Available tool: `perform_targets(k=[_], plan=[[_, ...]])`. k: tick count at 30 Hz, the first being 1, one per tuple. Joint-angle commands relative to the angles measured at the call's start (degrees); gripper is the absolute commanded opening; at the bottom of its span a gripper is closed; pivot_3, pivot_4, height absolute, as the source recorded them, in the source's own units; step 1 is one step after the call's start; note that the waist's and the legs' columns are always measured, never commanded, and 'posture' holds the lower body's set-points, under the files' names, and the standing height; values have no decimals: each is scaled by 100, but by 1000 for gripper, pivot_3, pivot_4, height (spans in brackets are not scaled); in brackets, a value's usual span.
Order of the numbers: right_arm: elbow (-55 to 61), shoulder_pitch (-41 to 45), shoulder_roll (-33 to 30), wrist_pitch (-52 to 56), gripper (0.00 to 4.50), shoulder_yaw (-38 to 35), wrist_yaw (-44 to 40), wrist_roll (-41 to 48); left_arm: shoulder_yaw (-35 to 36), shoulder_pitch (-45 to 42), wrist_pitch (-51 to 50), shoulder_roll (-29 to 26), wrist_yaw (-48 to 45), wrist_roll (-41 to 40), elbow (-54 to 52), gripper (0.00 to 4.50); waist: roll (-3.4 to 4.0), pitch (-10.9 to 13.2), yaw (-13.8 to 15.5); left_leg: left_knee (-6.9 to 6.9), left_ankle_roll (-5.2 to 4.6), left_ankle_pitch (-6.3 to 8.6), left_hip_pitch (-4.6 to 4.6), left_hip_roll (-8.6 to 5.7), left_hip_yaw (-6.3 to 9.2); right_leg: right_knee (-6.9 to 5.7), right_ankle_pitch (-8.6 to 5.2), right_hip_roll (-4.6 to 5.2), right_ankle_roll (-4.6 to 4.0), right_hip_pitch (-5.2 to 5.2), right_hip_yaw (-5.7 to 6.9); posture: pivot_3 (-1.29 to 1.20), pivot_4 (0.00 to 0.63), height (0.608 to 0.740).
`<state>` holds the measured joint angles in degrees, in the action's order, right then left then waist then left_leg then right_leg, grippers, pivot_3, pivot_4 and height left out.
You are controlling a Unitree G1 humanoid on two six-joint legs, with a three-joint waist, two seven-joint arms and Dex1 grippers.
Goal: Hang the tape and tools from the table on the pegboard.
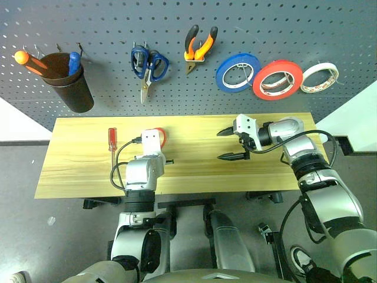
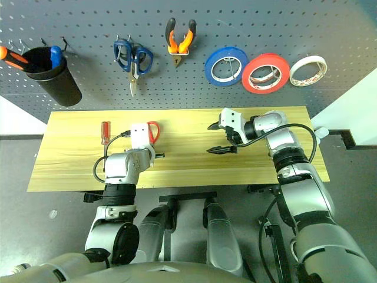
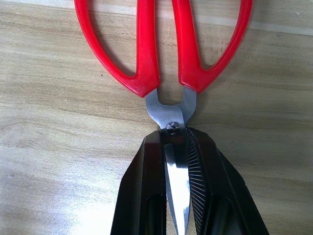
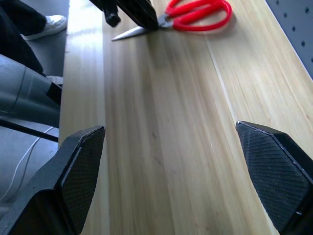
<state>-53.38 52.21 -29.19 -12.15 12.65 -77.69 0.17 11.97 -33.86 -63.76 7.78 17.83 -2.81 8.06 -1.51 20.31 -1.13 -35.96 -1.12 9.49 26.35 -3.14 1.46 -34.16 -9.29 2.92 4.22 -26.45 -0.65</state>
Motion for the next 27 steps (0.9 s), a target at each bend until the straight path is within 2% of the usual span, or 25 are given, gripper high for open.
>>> perform_targets(k=[1, 5, 9, 12, 15, 20, 27], plan=[[-62, 191, 53, -110, 4500, -144, 55, 27, -93, 231, -387, -124, -186, -22, -345, 269, 0, 0, 3, 1, 0, 0, 0, 0, 0, -1, 7, -1, 11, -1, 0, 3, 360, 731], [-133, 269, 38, -59, 4500, -238, 76, 99, -819, 621, -816, -800, -1107, -279, -1328, 269, 0, -1, 10, 2, 1, 0, 4, 0, 1, -1, 18, -2, -3, -4, 1, 11, 327, 731], [-30, 313, -30, 163, 4500, -445, -130, 327, -1163, 1031, -1109, -1648, -1905, -576, -2298, 269, 1, -2, 43, 4, 3, 0, 14, 0, 4, 1, 22, -2, -9, -15, 3, 18, 293, 731], [34, 426, -146, 615, 4500, -672, -336, 546, -1315, 1429, -871, -2440, -2615, -833, -3068, 269, 2, -7, 48, 4, 4, 0, 16, 0, 4, 4, 23, 1, -11, -15, 3, 21, 262, 731], [530, 347, -334, 1221, 4500, -820, -829, 880, -1343, 1882, -483, -3006, -3113, -1008, -3732, 269, 6, -22, 50, 11, 5, 0, 20, -1, 0, 9, 22, 4, -18, -22, 0, 21, 236, 731], [1602, -13, -642, 1851, 4500, -972, -1081, 1213, -900, 2581, 226, -3233, -3269, -1034, -4667, 269, 10, -93, 56, 35, 8, -2, 19, -1, 1, 19, 25, 6, -12, -27, 3, 32, 195, 731], [3105, -336, -813, 3154, 4500, -1427, -887, 2031, -815, 3398, 2235, -3087, -2896, -410, -5084, 269, 32, -298, 57, 66, 13, -5, 17, -1, -10, 40, 28, 6, -20, -33, -2, 28, 160, 731]])
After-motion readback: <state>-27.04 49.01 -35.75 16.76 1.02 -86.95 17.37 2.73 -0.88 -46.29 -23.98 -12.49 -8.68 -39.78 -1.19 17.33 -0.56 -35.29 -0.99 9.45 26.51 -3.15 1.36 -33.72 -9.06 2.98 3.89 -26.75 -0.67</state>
